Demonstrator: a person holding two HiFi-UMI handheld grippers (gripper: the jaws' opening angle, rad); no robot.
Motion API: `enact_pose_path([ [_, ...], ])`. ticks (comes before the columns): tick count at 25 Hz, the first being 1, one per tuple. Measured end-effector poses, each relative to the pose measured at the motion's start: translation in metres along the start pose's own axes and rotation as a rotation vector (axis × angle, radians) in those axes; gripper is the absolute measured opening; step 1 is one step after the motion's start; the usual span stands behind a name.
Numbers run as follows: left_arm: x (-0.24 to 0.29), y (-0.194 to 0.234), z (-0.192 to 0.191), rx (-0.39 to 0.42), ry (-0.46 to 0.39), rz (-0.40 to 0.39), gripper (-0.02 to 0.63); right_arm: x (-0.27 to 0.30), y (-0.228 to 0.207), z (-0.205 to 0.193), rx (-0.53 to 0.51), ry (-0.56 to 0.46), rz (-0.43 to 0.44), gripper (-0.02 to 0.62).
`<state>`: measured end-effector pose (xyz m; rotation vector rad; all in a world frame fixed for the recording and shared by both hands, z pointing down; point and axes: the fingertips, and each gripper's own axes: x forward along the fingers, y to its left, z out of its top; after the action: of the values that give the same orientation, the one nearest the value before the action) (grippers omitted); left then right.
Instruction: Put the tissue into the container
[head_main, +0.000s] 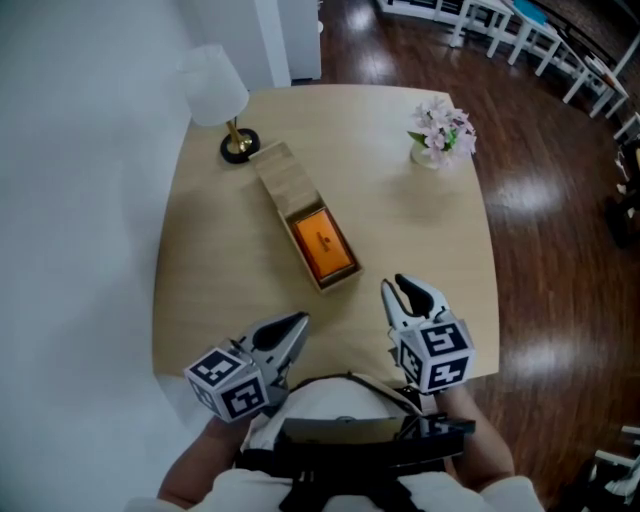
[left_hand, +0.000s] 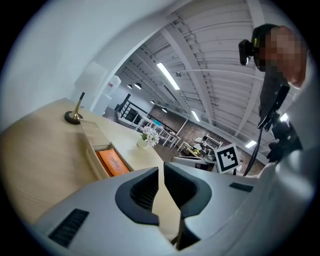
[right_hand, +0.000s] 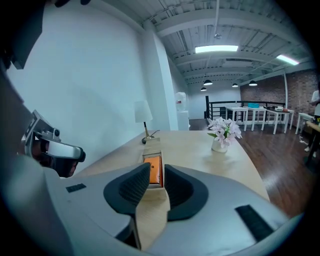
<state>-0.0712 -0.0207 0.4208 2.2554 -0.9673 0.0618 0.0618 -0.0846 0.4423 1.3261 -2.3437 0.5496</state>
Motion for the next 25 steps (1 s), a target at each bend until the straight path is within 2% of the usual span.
enact_pose_path([
  [8,-0.002,-0.015,0.010,0.053,-0.002,-0.011,0.029,-0.028,0.000,-0.003,0.022,-0.014,0.000,0.095],
  [15,-0.003,-0.024,0.016,0.046,-0.003,-0.023,0.029,-0.049,0.004,0.003,0.027,-0.073,0.005,0.095],
  [23,0.006,-0.035,0.006,0.079,0.054,-0.038,0.025,-0.061,0.004,0.005,0.034,-0.124,-0.050,0.000],
  [25,0.008,-0.037,0.004,0.090,0.068,-0.039,0.025,-0.061,0.003,0.004,0.036,-0.123,-0.050,0.000],
])
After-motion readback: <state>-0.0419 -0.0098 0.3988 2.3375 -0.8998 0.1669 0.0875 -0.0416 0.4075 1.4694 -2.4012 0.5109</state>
